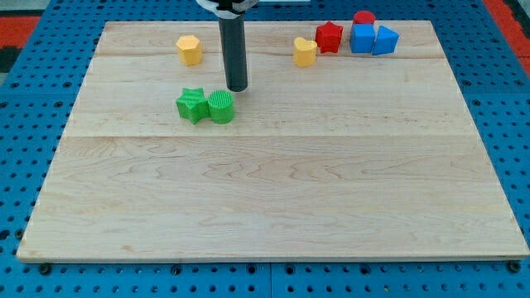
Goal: Move the yellow hexagon towards the top left
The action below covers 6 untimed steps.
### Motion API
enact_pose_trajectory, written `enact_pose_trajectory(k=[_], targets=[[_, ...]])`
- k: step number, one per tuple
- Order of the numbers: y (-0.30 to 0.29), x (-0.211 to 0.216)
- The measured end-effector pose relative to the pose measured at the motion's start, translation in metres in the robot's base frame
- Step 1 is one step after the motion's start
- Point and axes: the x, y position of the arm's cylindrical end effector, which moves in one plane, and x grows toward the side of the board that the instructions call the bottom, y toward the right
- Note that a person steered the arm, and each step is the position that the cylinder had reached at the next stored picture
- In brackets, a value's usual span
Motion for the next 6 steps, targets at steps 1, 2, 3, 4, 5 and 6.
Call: enact_pose_trajectory(k=[1, 2, 3, 4, 5, 6], targets=[[-0.022, -0.043], [-0.07, -0.077], [-0.11, -0.081], [-0.13, -0.093], [-0.091, -0.09], [-0.013, -0.114]])
